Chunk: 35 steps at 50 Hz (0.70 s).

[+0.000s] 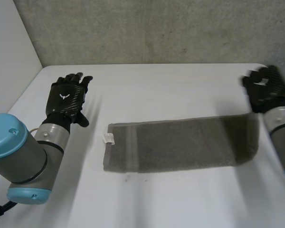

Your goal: Fold the towel.

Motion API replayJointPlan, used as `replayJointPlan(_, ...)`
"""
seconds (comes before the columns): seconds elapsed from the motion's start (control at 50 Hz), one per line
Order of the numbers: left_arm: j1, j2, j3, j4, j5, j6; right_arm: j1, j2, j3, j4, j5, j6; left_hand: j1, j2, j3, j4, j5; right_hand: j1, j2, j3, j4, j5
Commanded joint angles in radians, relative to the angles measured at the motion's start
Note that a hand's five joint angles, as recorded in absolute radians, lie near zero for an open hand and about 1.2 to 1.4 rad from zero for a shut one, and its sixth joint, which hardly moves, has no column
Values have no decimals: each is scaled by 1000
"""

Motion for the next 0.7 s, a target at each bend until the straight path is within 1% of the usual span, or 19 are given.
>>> replayJointPlan(0.02,1,2,0,3,-2,0,283,31,-23,-69,-142,8,0,10,6,7,-32,451,219,211,202,236)
replayJointPlan(0.04,1,4,0,3,-2,0,352,67,-40,-75,-157,4,0,10,6,7,-32,451,219,211,202,236)
replayJointPlan(0.1,4,13,2,4,-7,-2,412,106,-55,-78,-169,1,0,10,6,7,-32,451,219,211,202,236)
replayJointPlan(0.14,9,15,3,4,-13,-2,503,178,-80,-80,-172,-2,0,10,6,7,-32,451,219,211,202,236)
replayJointPlan(0.16,10,15,5,4,-19,-2,503,178,-80,-80,-172,-2,0,10,6,7,-32,451,219,211,202,236)
replayJointPlan(0.2,10,15,5,4,-27,0,570,254,-109,-79,-171,-11,0,10,6,7,-32,451,219,211,202,236)
replayJointPlan(0.26,10,15,5,4,-30,0,624,322,-136,-75,-171,-26,0,10,6,7,-32,451,219,211,202,236)
replayJointPlan(0.38,7,15,2,4,-30,0,653,384,-153,-65,-156,-35,0,10,6,7,-32,451,219,211,202,236)
replayJointPlan(0.4,7,15,2,4,-30,0,653,384,-152,-65,-151,-32,0,10,6,7,-32,211,-21,-30,-38,-4)
replayJointPlan(0.42,4,15,0,4,-30,0,652,373,-150,-65,-143,-29,0,10,6,7,-32,-300,-532,-541,-549,-516)
replayJointPlan(0.44,-1,15,0,4,-30,0,652,373,-150,-65,-143,-29,0,10,6,7,-32,-305,-537,-546,-554,-521)
replayJointPlan(0.46,-1,15,0,4,-30,0,647,353,-146,-62,-134,-17,0,10,6,7,-32,-663,-895,-903,-912,-878)
replayJointPlan(0.48,-2,13,-1,4,-30,0,647,353,-146,-62,-134,-17,0,10,6,7,-32,-667,-898,-907,-915,-882)
replayJointPlan(0.5,-4,13,-1,4,-30,0,646,315,-137,-59,-114,-3,0,10,6,7,-32,-771,-1003,-1011,-1020,-986)
replayJointPlan(0.54,-7,15,-3,3,-30,0,644,269,-126,-55,-88,23,0,10,6,7,-32,-771,-1003,-1011,-1020,-986)
replayJointPlan(0.58,-11,16,-1,3,-30,-2,608,195,-92,-48,-45,116,0,10,6,7,-32,-771,-1003,-1011,-1020,-986)
replayJointPlan(0.6,-19,19,-1,3,-30,-5,607,195,-92,-48,-45,116,0,10,6,7,-32,-771,-1003,-1011,-1020,-986)
replayJointPlan(0.64,-31,24,-1,3,-30,-9,513,139,-45,-37,-36,234,0,10,6,7,-32,-771,-1003,-1011,-1020,-986)
replayJointPlan(0.7,-62,38,0,3,-27,-11,468,109,-21,-22,-37,291,0,10,6,7,-32,-771,-1003,-1011,-1020,-986)
